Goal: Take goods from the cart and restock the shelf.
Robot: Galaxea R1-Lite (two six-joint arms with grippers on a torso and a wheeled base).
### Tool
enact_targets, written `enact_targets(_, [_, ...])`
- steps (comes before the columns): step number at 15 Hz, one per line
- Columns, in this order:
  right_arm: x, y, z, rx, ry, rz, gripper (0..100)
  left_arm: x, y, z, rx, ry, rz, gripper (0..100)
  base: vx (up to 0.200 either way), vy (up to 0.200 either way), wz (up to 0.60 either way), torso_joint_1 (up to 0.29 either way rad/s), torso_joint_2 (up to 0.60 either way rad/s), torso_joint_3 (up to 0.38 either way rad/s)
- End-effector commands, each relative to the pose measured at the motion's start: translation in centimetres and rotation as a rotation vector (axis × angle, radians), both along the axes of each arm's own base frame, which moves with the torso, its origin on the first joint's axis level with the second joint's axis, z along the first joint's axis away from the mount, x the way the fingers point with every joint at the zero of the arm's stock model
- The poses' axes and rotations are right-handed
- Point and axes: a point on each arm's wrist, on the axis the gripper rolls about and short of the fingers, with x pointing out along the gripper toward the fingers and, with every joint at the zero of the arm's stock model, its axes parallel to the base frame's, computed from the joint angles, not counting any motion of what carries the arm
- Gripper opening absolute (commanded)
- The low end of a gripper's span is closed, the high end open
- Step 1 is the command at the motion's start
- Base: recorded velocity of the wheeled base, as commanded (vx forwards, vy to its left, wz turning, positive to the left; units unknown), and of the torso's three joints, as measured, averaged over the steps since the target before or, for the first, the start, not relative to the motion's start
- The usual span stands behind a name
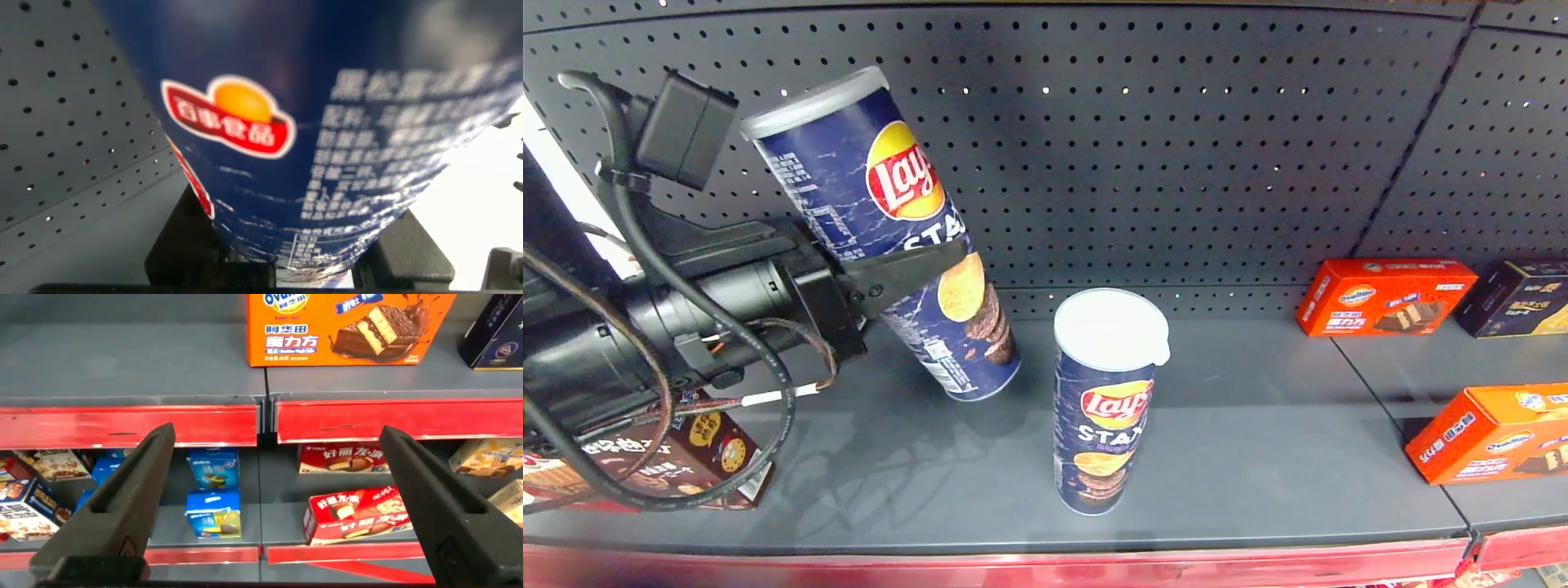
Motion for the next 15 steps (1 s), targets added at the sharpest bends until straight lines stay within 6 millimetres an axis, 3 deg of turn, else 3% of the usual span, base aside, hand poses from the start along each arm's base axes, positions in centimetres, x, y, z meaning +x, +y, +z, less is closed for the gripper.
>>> enact_targets(1, [0.0,0.0,0.0,-0.001,0.0,0.0,100,2.5,0.4,-0.8,0.038,0.015,0.052,0,0.0,0.0,0.0,0.0,0.0,0.0])
enact_targets(3, [0.0,0.0,0.0,-0.001,0.002,0.0,100,4.5,0.3,-2.0,0.101,0.015,0.079,0,0.0,0.0,0.0,0.0,0.0,0.0])
enact_targets(5, [0.0,0.0,0.0,-0.001,0.0,0.0,100,6.0,-1.6,-2.4,0.138,0.017,0.028,0,0.0,0.0,0.0,0.0,0.0,0.0])
enact_targets(10, [0.0,0.0,0.0,-0.001,0.0,0.0,100,7.3,-3.5,-3.3,0.232,0.027,-0.037,0,0.0,0.0,0.0,0.0,0.0,0.0])
enact_targets(15, [0.0,0.0,0.0,-0.001,0.0,0.0,100,10.1,-5.7,-3.7,0.253,-0.012,-0.069,0,0.0,0.0,0.0,0.0,0.0,0.0])
